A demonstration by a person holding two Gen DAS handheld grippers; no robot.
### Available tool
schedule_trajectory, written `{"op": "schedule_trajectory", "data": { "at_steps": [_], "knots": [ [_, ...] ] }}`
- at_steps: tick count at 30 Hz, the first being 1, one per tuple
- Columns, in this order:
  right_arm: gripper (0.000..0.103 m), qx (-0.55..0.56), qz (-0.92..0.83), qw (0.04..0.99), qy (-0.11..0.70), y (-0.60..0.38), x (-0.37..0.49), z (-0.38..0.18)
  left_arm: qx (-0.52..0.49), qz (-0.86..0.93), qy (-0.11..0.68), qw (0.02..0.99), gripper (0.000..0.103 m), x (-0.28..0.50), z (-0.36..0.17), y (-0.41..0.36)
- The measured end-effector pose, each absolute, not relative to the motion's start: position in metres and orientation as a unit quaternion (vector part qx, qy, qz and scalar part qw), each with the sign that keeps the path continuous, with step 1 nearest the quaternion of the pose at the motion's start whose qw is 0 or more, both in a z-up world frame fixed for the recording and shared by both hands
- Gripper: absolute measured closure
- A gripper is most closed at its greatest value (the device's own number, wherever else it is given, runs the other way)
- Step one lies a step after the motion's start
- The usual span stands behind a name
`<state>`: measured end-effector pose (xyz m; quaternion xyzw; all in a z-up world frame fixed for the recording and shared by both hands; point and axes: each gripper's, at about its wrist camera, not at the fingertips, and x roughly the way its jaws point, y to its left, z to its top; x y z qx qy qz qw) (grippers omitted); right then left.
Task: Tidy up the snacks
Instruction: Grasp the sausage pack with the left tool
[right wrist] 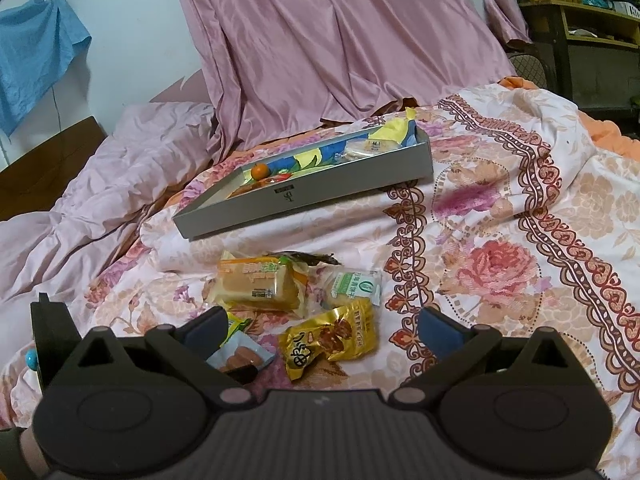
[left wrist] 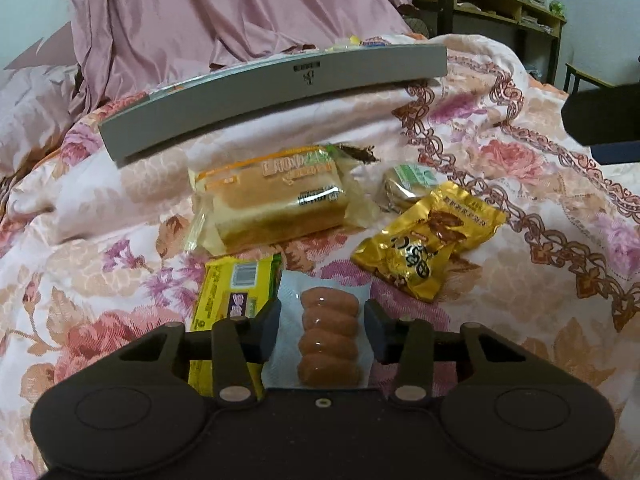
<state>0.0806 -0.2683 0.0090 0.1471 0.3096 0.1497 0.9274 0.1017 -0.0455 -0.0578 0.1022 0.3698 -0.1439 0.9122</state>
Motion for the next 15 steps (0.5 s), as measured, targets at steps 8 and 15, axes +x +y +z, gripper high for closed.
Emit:
{"op": "schedule_trajectory", "data": {
  "at_steps": [8, 15],
  "knots": [
    [0.000, 0.146, 0.151, 0.927, 0.309, -0.268, 0.081, 0.009, 0.098, -0.147, 0.398, 0.900, 0.037, 0.103, -0.068, -0.045],
    [0.000, 0.145, 0.149, 0.928, 0.310, -0.267, 0.081, 0.007, 0.078, -0.149, 0.373, 0.913, 0.062, 0.098, -0.053, -0.038]
  ]
}}
